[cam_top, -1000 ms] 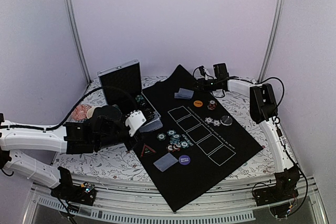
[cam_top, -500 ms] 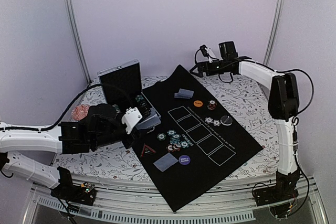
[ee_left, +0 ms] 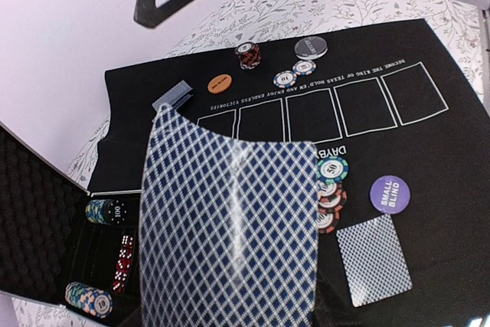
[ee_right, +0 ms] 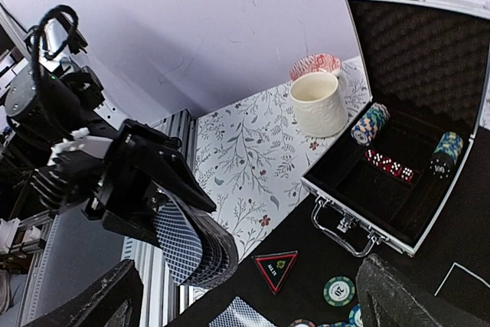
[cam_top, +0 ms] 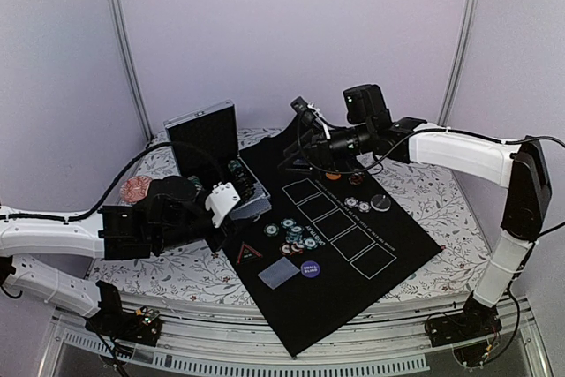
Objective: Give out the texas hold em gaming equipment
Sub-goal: Pick up the poker card from the face-down deck piles.
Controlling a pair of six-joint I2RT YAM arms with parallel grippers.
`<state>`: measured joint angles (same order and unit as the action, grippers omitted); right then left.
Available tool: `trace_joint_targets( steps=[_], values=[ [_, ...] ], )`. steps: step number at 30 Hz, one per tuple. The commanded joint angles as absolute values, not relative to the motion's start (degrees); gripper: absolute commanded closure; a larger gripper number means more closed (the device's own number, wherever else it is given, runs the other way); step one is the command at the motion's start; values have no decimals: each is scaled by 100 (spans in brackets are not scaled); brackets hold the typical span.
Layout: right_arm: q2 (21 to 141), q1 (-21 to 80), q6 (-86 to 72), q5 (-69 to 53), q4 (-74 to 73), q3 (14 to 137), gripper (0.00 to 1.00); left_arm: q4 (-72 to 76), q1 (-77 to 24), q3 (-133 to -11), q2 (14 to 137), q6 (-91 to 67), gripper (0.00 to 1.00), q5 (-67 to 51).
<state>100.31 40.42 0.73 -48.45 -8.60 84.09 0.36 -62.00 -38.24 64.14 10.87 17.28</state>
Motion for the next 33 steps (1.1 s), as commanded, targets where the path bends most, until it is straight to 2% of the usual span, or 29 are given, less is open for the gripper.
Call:
trace_joint_targets(
  steps=[1, 5, 15, 17, 24, 30, 33],
  values=[
    [10314, 4261, -255, -4818, -587, 8375, 1, 227, -6270, -3955, 6311, 1051, 58, 1754],
    [10641, 4404, -528, -5296, -282, 8433, 1, 237, -6272, -3964, 6311, 1074, 58, 1775],
    [11169, 4797, -474, -4944, -615, 8743, 1, 270, -6269, -3930, 6280, 1132, 58, 1815],
    [11213, 4790, -453, -4828, -770, 8819, 7, 272, -6270, -3922, 6267, 1132, 58, 1819],
    [11171, 4791, -229, -4610, -1236, 8965, 41, 272, -6268, -3851, 6183, 1148, 58, 1870],
    [11017, 4797, -135, -4415, -1433, 8980, 56, 264, -6273, -3824, 6170, 1143, 58, 1881],
    [10959, 4791, -86, -4328, -1579, 9020, 60, 228, -6269, -3832, 6187, 1138, 58, 1904]
  ],
)
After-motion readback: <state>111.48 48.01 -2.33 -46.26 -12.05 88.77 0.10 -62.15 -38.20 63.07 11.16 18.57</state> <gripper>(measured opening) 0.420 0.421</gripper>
